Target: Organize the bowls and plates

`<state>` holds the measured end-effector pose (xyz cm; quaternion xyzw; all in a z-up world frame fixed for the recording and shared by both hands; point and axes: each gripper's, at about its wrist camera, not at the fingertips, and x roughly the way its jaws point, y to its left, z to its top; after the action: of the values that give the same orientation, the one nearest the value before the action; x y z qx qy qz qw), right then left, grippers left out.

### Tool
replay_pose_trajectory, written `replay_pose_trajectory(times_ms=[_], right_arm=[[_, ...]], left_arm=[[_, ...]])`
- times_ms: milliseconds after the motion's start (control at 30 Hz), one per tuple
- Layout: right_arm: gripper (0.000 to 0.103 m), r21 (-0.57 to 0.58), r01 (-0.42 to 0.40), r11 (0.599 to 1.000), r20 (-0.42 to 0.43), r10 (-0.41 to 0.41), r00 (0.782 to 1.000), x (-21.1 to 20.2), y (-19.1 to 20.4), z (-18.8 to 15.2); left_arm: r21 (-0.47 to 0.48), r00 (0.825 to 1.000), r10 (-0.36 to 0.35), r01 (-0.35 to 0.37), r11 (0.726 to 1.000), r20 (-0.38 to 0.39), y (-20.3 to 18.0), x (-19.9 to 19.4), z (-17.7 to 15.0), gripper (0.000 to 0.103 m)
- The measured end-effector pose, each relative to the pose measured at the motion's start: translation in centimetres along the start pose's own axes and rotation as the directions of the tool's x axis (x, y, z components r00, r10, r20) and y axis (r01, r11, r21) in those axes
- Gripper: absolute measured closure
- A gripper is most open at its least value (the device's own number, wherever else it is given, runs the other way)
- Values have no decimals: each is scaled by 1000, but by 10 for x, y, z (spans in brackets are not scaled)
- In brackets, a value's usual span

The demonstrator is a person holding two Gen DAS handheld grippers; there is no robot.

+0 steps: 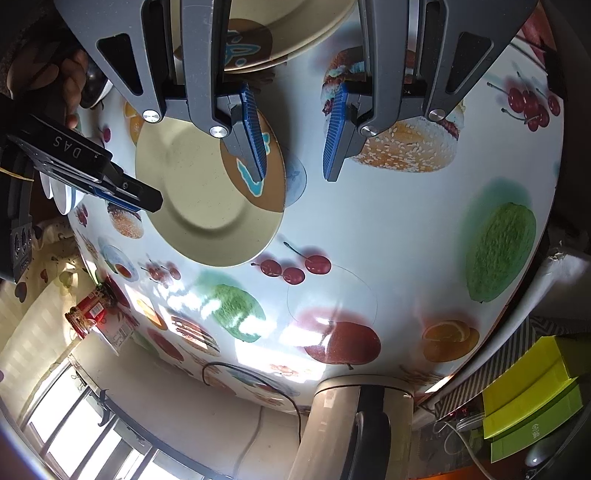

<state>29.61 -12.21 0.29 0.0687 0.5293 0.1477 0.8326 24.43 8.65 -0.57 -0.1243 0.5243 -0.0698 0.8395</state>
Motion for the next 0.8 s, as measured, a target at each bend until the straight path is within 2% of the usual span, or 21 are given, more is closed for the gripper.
replay_pose_trajectory(times_ms=[500, 633, 700, 800], right_arm=[[61, 41, -43, 998, -19, 43, 999, 5, -4, -3], [66, 34, -33, 999, -19, 33, 999, 4, -4, -4], [67, 37, -32, 999, -18, 32, 999, 4, -4, -4], [71, 38, -31, 999, -16, 31, 999, 3, -5, -4]], left_arm=[[-18, 1000, -15, 15, 1000, -2, 2, 4, 0, 70], [-19, 1000, -23, 23, 1000, -9, 1, 6, -1, 70], [-19, 1000, -18, 18, 1000, -12, 1, 8, -1, 76], [-22, 1000, -19, 19, 1000, -15, 1, 9, -1, 78]])
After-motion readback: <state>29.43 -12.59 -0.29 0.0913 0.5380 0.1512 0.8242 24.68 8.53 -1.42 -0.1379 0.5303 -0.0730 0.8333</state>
